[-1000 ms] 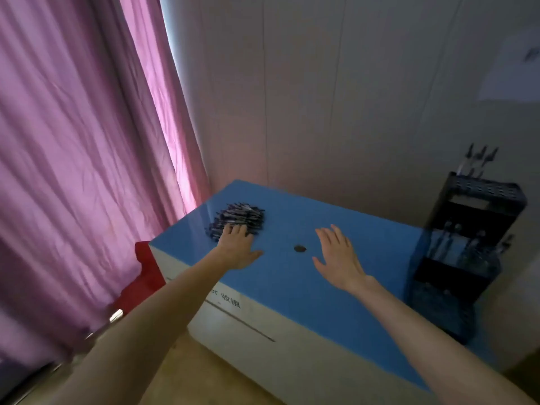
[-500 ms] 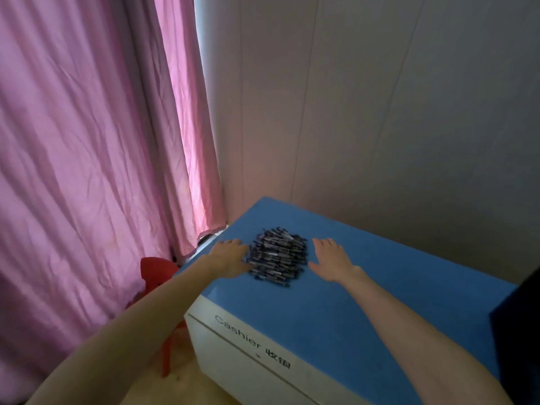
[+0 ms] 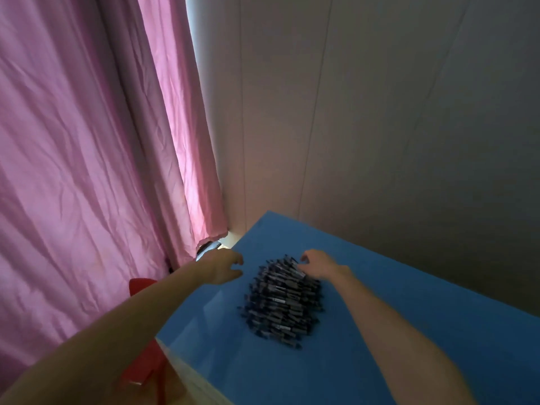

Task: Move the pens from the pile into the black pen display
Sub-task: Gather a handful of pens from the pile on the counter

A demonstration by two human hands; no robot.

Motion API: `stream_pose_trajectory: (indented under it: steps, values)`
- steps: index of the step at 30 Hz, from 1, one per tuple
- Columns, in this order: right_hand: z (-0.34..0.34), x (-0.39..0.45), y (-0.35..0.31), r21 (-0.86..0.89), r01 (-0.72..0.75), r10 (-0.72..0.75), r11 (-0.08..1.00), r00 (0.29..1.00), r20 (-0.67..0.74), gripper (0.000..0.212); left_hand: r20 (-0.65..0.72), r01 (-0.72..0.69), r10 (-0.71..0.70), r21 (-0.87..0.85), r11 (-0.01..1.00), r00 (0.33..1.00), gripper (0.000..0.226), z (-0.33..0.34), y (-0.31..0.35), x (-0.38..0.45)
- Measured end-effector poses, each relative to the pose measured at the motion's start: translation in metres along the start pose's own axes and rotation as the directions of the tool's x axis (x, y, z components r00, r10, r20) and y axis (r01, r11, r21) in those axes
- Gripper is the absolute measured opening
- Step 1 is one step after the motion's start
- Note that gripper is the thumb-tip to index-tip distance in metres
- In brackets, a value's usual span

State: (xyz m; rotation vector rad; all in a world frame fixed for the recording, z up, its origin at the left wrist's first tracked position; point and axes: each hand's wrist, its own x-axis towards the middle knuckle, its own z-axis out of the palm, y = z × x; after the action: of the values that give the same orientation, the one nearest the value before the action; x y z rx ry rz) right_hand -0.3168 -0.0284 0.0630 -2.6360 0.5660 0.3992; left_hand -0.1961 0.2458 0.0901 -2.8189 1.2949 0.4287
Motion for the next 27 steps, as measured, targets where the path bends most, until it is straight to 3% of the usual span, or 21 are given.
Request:
stream_pose_trajectory:
  steps: [9,17,23,27]
  values:
    - [0.014,0.068,0.007,0.015,0.076,-0.077,0.997,0.98,0.185,0.068,0.143,-0.063,0.086,-0.16,0.985,0.986,0.041,0.007,0.009,0.114]
    - [0.034,0.074,0.023,-0.089,0.114,-0.108,0.99,0.992,0.063,0.056,0.236,-0.117,0.168,-0.215,0.969,0.957,0.04,0.029,0.019,0.176]
    - [0.042,0.072,0.022,0.014,0.058,-0.058,0.998,0.998,-0.011,0.044,0.289,-0.164,0.246,-0.279,0.946,0.925,0.038,0.047,-0.001,0.202]
    - [0.045,0.07,0.018,0.066,0.008,-0.005,0.998,0.999,-0.032,0.047,0.25,-0.218,0.317,-0.355,0.909,0.915,0.03,0.05,-0.007,0.215]
